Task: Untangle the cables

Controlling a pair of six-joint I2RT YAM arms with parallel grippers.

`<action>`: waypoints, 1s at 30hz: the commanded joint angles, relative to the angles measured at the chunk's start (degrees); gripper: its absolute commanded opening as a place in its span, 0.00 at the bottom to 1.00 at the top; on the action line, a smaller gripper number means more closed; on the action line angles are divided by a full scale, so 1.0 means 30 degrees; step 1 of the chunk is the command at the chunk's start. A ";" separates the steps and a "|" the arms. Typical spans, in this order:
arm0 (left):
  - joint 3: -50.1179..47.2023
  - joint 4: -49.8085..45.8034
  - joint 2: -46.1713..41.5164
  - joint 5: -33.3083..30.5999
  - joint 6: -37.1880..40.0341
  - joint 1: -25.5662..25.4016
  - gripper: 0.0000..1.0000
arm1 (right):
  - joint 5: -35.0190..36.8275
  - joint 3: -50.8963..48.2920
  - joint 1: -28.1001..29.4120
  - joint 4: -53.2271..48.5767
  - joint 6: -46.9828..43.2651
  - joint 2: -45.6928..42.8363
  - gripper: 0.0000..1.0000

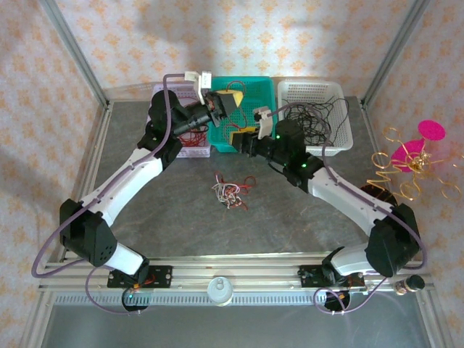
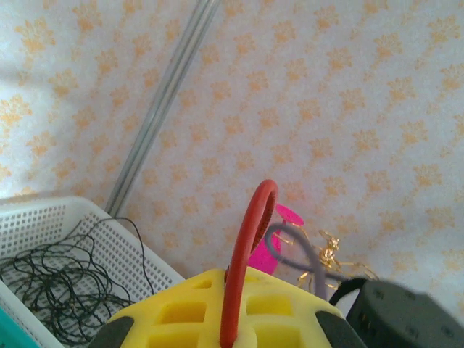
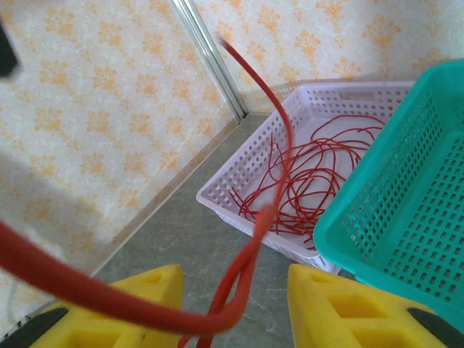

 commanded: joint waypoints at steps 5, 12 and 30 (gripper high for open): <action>0.1791 -0.0377 -0.1027 -0.1447 0.0440 0.0115 0.00 | 0.4218 -0.2326 0.0094 0.1767 0.2100 0.0119 0.40; 0.2399 -0.1390 -0.1346 -0.2978 0.0924 0.0108 0.00 | 0.5348 -0.3650 0.0095 0.2143 0.3145 -0.0220 0.23; 0.3148 -0.2849 -0.2758 -0.8247 0.0945 0.0261 0.00 | 0.5488 -0.5760 -0.0862 0.0193 1.5539 0.0912 0.13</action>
